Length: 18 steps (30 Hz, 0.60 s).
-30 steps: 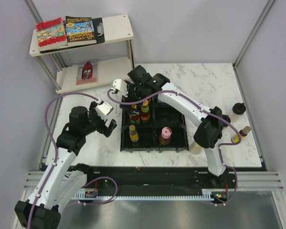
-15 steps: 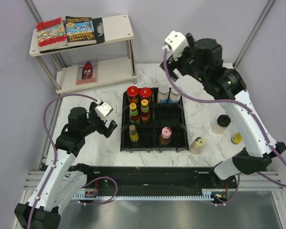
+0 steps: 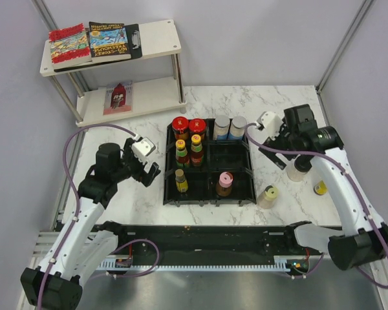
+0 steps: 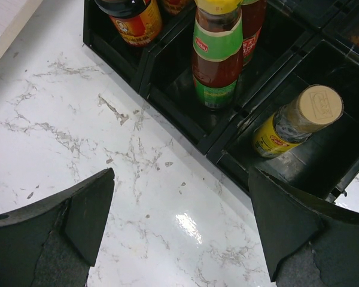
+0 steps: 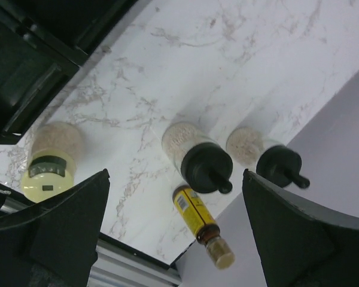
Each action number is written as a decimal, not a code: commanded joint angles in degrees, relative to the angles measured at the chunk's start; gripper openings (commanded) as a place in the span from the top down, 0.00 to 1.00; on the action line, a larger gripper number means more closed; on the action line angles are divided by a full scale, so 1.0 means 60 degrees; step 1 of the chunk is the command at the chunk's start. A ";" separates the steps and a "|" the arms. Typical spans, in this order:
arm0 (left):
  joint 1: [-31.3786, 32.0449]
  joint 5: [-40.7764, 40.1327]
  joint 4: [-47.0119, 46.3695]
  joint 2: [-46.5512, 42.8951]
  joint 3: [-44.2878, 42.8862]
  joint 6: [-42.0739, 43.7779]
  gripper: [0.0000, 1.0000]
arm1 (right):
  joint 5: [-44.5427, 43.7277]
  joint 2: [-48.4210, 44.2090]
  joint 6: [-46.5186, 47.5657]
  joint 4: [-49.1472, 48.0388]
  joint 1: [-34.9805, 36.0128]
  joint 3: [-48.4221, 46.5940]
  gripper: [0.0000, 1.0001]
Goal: Organize the condiment bottles
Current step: Pick up the bottle from the center of the board.
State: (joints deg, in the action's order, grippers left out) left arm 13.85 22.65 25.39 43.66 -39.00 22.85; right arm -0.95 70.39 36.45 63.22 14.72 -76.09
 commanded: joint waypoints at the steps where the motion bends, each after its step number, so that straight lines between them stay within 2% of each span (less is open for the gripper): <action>1: -0.0037 0.0018 -0.0012 -0.0055 -0.0340 -0.0264 0.01 | -0.0384 -0.0775 -0.0433 -0.0880 -0.1161 0.0670 0.02; 5: -0.0023 0.0106 -0.0013 -0.0157 -0.0326 -0.0293 0.01 | 0.0129 -0.0527 -0.0757 -0.1454 -0.2946 0.0934 0.02; 6: -0.0037 0.0092 -0.0012 -0.0157 -0.0326 -0.0293 0.01 | 0.0883 -0.0410 -0.0641 -0.1455 -0.3561 0.0978 0.02; 9: -0.0023 0.0091 -0.0012 -0.0215 -0.0282 -0.0308 0.01 | 0.1985 0.0074 -0.0188 -0.1265 -0.4340 0.1124 0.02; 13: -0.0037 0.0047 -0.0042 -0.0333 -0.0179 -0.0308 0.01 | 0.3084 0.0280 0.0150 -0.1279 -0.4767 0.1271 0.02; 18: -0.0037 0.0018 -0.0042 -0.0392 -0.0150 -0.0322 0.01 | 0.3147 0.0689 0.0020 -0.1791 -0.4899 0.1636 0.03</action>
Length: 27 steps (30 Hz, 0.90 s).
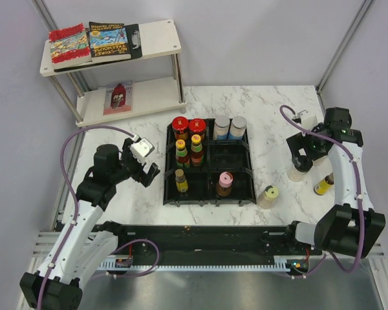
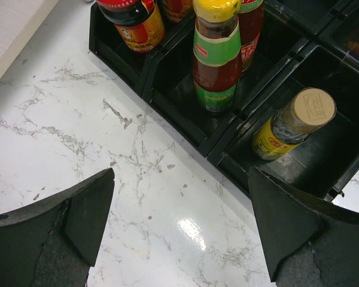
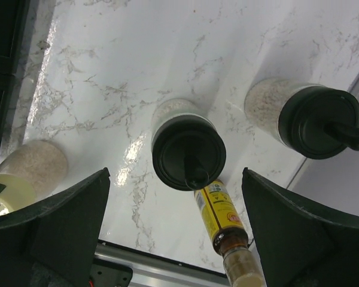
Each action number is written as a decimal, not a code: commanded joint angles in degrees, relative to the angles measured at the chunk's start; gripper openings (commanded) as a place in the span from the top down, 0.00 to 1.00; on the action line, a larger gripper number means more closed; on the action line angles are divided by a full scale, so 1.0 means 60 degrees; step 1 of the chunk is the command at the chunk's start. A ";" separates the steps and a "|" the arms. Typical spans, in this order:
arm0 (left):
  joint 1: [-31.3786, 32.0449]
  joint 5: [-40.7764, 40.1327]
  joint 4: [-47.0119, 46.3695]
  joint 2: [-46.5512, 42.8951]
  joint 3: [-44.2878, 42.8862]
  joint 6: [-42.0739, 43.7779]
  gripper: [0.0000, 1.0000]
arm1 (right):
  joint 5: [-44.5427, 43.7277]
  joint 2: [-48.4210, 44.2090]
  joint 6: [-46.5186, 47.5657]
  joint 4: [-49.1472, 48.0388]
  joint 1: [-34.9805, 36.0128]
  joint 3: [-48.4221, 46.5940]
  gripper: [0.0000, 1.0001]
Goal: Organize the condiment bottles
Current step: Pick up the bottle from the center of the board.
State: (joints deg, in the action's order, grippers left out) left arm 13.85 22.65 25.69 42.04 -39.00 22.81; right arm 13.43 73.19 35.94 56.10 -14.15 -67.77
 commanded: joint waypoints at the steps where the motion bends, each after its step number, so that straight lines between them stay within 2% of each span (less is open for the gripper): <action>1: -0.0037 0.0018 -0.0093 -0.0137 -0.0135 -0.0315 0.01 | 0.0648 0.0354 0.0060 -0.0836 -0.0102 0.0322 0.02; 13: -0.0052 0.0004 -0.0137 -0.0108 -0.0077 -0.0301 0.01 | 0.0662 0.1117 0.0176 -0.1775 -0.0542 0.1216 0.06; 21: -0.0037 0.0004 -0.0151 -0.0093 -0.0047 -0.0315 0.01 | 0.0589 0.1454 0.0366 -0.1747 -0.0630 0.1626 0.25; 22: -0.0037 0.0018 -0.0166 -0.0107 -0.0047 -0.0315 0.00 | 0.0545 0.1440 0.0381 -0.1703 -0.0630 0.1656 0.29; 25: -0.0052 0.0033 -0.0151 -0.0108 -0.0033 -0.0315 0.01 | 0.0443 0.1323 0.0396 -0.1645 -0.0644 0.1700 0.68; 26: -0.0052 0.0018 -0.0151 -0.0122 -0.0033 -0.0315 0.01 | 0.0399 0.1265 0.0353 -0.1601 -0.0630 0.1642 0.88; 27: -0.0037 0.0047 -0.0151 -0.0122 -0.0033 -0.0300 0.01 | 0.0384 0.1191 0.0323 -0.1542 -0.0630 0.1598 0.95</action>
State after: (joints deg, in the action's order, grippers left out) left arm 13.85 22.65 25.69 41.85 -39.00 22.76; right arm 15.57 81.52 37.69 45.82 -17.87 -58.50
